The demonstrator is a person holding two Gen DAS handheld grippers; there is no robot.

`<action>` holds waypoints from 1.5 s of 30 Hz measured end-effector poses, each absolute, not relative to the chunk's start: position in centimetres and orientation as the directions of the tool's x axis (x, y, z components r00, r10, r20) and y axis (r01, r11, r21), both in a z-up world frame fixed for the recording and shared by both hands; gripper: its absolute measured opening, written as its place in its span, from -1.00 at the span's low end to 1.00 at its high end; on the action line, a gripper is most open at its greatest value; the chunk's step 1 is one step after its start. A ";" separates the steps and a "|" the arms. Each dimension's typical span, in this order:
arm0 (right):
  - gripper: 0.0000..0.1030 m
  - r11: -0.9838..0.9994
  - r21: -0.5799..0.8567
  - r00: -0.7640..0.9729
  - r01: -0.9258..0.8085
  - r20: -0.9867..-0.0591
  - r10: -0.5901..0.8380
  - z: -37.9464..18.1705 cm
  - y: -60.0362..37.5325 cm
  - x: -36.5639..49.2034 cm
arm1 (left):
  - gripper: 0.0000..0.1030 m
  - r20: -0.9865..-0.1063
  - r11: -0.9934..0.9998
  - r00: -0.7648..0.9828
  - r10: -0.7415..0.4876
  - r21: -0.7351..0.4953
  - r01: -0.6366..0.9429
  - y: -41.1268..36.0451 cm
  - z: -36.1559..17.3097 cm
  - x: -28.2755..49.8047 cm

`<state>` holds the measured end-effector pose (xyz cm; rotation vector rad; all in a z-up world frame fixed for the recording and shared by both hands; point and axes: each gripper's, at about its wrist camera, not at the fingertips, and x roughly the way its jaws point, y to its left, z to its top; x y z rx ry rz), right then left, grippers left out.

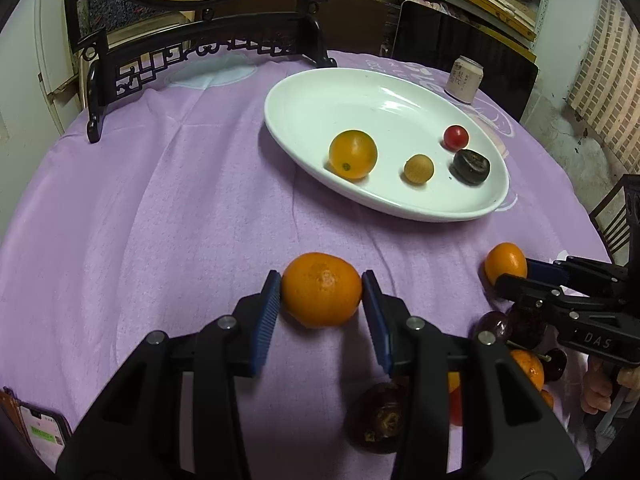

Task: Organize fruits
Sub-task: 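Carry both fruits over the white plate and open both tools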

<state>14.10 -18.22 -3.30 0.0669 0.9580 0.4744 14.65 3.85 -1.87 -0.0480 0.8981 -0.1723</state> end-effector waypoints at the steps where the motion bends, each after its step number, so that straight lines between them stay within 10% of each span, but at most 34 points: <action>1: -0.31 0.895 0.263 0.481 -0.360 -0.770 0.419 -3.3 -18.3 14.1 | -0.18 -0.774 0.985 0.610 -0.171 -0.114 0.130 3.9 -1.9 14.7; 23: -0.29 0.893 0.294 0.552 -0.341 -0.706 0.443 1.2 -16.5 19.8 | -0.18 -0.717 0.973 0.658 -0.231 -0.184 0.141 1.4 2.1 24.8; 27: -0.15 0.894 0.286 0.572 -0.344 -0.692 0.441 1.3 -17.0 19.8 | 0.09 -0.714 0.971 0.659 -0.236 -0.190 0.142 1.6 1.4 25.6; 45: -0.11 0.881 0.357 0.610 -0.309 -0.636 0.472 2.6 -21.7 14.5 | 0.25 -0.704 0.966 0.662 -0.257 -0.197 0.166 3.7 1.8 15.4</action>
